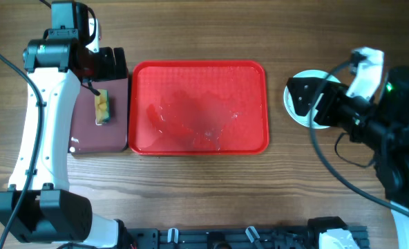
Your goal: Clean dirty plates on tray and stack at the side
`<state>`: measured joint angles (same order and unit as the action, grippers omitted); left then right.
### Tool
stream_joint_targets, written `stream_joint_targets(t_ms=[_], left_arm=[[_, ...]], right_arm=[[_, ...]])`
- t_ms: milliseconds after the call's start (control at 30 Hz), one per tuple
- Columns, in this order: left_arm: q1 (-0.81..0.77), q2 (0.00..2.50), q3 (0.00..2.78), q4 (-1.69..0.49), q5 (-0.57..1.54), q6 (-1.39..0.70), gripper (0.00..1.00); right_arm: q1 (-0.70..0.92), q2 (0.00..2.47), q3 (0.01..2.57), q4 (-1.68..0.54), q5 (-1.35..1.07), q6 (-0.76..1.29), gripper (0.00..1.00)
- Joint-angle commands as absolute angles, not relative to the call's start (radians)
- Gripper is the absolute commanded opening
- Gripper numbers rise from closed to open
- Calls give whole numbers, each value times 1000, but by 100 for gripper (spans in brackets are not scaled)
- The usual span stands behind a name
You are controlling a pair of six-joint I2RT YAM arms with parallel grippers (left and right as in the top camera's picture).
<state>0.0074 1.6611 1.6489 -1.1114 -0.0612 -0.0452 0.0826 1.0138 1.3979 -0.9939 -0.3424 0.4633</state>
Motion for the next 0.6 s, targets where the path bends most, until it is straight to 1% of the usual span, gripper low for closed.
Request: stream_joint_targets(t_ms=[0, 133, 267, 300, 367, 433, 467, 567], left_arm=[[7, 1667, 1652, -1113, -46, -33, 100], [7, 1667, 1652, -1113, -46, -34, 100], [7, 1667, 1652, -1113, -46, -33, 100], [7, 1667, 1652, -1113, -46, -34, 100], [7, 1667, 1652, -1113, -46, -34, 100], [7, 1667, 1652, -1113, -46, -33, 100], [7, 1667, 1652, -1113, -46, -33, 100], [7, 1667, 1652, -1113, -46, -34, 100]], right_arm=[[83, 1001, 1417, -1031, -243, 625, 100], [83, 1008, 1416, -1066, -231, 636, 100], [85, 1018, 1404, -1032, -128, 634, 100], [85, 1006, 1377, -980, -70, 619, 100], [85, 974, 1333, -909, -45, 579, 100], [85, 888, 1222, -768, -45, 498, 100], [85, 808, 1117, -668, -45, 465, 100], [85, 672, 939, -543, -45, 471, 100]])
